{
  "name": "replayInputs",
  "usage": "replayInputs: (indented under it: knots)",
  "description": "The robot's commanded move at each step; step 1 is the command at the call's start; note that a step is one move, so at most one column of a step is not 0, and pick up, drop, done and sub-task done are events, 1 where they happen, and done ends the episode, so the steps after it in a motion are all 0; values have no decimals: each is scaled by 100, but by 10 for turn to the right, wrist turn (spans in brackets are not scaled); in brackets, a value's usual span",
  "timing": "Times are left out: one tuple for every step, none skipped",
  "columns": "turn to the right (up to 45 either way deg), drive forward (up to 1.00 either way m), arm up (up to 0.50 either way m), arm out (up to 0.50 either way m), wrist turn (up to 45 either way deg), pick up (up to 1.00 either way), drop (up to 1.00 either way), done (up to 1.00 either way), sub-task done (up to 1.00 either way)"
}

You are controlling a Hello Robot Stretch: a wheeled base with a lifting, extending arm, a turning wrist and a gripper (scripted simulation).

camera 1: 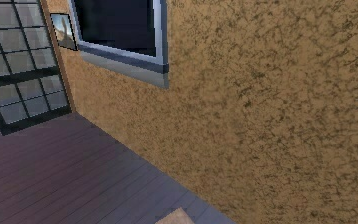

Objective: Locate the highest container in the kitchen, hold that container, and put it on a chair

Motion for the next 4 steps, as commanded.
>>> replayInputs:
  knots:
    - [0, 0, 6, 0, 0, 0, 0, 0, 0]
    - [0, 0, 0, 0, -450, 0, 0, 0, 0]
    - [0, 0, 0, 0, -450, 0, 0, 0, 0]
    - [0, 0, 0, 0, -150, 0, 0, 0, 0]
